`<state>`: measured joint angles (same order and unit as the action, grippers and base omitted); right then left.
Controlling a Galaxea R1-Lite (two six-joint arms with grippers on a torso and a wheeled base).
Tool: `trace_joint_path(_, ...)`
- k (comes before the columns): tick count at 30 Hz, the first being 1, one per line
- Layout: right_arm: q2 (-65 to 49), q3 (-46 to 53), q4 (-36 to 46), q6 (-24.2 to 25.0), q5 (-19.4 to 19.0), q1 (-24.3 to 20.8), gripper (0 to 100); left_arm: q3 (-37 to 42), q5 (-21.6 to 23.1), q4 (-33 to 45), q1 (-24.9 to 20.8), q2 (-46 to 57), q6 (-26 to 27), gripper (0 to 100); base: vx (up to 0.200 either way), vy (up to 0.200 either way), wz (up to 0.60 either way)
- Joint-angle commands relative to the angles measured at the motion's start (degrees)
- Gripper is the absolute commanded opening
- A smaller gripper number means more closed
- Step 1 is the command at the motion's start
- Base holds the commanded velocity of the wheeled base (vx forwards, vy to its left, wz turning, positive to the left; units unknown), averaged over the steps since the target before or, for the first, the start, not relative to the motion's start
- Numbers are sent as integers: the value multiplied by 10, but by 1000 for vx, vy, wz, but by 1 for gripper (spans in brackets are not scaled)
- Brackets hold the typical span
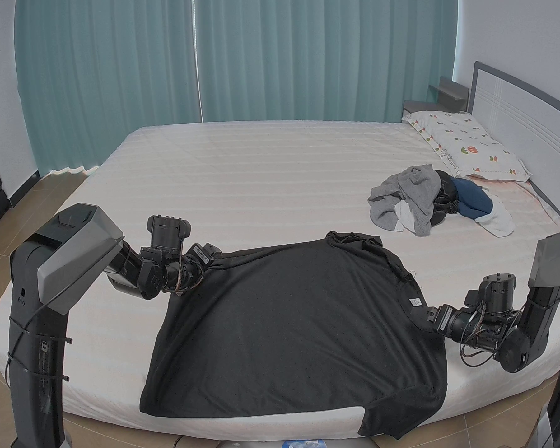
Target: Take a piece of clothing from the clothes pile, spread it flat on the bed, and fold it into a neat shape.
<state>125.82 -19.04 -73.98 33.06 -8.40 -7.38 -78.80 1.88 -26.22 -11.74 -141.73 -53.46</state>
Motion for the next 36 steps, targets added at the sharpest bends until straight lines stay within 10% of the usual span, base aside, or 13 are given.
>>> trace_joint_path(1,5,0,-4,-1,0,-1,100,-67,-6,28,15,-41,-1,100,0,0,0)
trace_joint_path(16,16,0,-24,-1,14,-3,100,-181,-64,-37,80,-96,-53,100,0,0,0)
trace_joint_path(36,14,-4,-24,0,13,-1,100,-109,-2,-9,87,-70,-5,100,0,0,0)
